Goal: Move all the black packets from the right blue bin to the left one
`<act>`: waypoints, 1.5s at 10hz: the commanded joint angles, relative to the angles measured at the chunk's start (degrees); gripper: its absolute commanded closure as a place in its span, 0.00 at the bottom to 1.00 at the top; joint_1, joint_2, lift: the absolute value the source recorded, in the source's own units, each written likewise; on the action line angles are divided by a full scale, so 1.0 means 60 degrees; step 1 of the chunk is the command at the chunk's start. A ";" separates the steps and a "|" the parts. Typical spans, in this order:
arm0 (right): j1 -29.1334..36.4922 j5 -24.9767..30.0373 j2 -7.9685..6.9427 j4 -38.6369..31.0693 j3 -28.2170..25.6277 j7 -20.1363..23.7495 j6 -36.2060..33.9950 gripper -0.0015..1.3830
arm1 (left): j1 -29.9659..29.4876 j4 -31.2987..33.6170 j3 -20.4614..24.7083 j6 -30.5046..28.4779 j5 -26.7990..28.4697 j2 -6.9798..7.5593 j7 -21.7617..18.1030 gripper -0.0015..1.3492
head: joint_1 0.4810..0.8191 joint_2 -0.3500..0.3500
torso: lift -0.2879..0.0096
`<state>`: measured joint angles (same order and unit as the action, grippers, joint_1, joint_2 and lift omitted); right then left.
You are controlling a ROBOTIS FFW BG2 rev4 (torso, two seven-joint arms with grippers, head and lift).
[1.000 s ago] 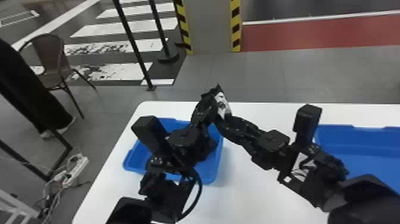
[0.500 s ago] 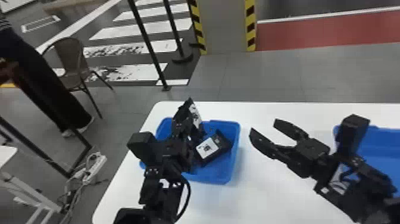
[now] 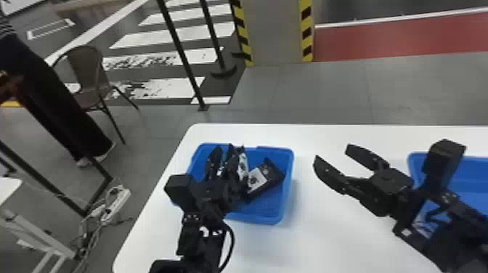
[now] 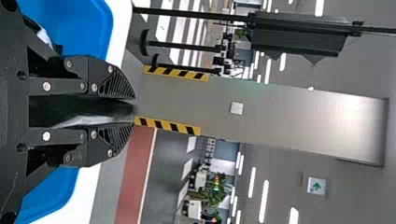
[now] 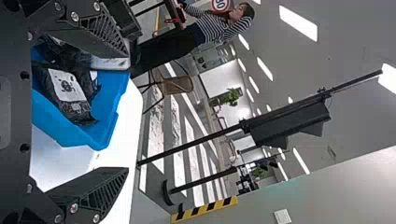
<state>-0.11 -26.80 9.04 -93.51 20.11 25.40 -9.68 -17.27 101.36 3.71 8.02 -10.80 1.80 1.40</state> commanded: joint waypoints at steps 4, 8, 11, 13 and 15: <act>0.1260 0.0834 -0.0246 -0.0763 -0.2019 0.0000 0.0395 0.13 | -0.0051 0.0158 -0.1029 0.2601 -0.0163 0.0036 -0.0174 0.29 | 0.63 0.83 | 0.60; 0.4331 0.2797 -0.0744 -0.3576 -0.3879 -0.2183 0.1614 0.13 | -0.2184 0.2056 -0.0575 0.2648 0.1682 -0.0325 0.0016 0.33 | 0.63 0.58 | 0.60; 0.5409 0.2900 -0.0759 -0.4396 -0.4128 -0.2725 0.1333 0.12 | -0.3191 0.2244 -0.0458 0.2390 0.2166 -0.0169 0.0031 0.33 | 0.63 0.50 | 0.60; 0.5784 0.3032 -0.0847 -0.4419 -0.4128 -0.2725 0.1309 0.12 | -0.4059 0.3462 -0.0516 0.0562 0.2224 -0.0154 0.0221 0.32 | 0.63 0.49 | 0.60; 0.6300 0.3237 -0.1023 -0.4888 -0.4128 -0.2725 0.1005 0.12 | -0.4152 0.3720 -0.0604 -0.0118 0.2034 -0.0140 0.0251 0.32 | 0.63 0.50 | 0.60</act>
<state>36.82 -7.87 3.21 -121.94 -4.66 9.06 -3.00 -41.89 122.89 0.27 9.16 1.57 0.94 2.92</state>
